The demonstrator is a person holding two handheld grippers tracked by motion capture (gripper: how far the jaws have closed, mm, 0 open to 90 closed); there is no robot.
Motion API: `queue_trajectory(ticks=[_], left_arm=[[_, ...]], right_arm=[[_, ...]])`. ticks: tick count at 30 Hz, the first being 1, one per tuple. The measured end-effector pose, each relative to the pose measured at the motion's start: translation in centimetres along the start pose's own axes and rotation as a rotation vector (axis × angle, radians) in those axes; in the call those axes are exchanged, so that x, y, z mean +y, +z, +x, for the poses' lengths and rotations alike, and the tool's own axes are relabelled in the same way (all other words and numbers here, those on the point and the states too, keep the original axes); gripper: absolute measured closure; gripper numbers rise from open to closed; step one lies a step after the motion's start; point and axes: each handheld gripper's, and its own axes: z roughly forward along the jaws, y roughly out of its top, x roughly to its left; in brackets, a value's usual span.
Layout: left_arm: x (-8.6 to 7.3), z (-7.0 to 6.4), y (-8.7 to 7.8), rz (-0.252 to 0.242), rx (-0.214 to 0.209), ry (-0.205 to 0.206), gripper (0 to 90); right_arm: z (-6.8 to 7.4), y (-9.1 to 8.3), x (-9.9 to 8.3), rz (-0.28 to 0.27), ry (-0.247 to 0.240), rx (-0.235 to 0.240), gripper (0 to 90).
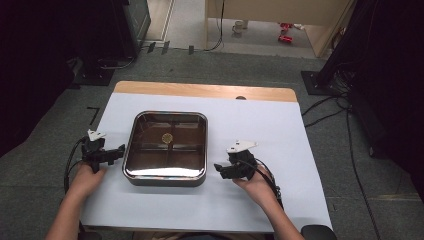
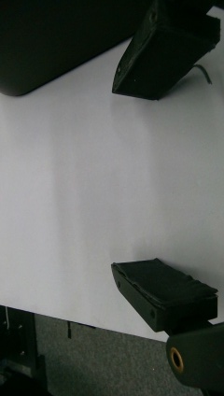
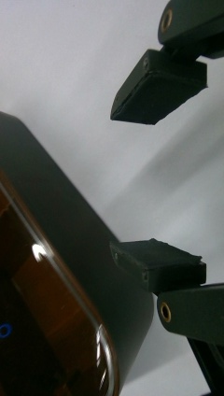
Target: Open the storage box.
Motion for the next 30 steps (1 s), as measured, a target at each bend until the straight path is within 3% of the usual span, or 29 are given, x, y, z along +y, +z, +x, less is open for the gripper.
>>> queue_trajectory(ticks=[9, 16, 30], left_arm=[[0.0, 0.0, 0.0, 0.000, 0.000, 0.000, 12.3], [0.0, 0.0, 0.0, -0.001, 0.000, 0.000, 12.3], [0.0, 0.0, 0.0, -0.001, 0.000, 0.000, 12.3]], right_arm=[[-0.1, -1.3, 1.1, -0.003, 0.004, 0.034, 31.6], [0.4, -1.8, 3.1, -0.030, -0.043, 0.053, 34.2], [1.9, -0.3, 6.9, -0.056, -0.091, 0.091, 37.5]])
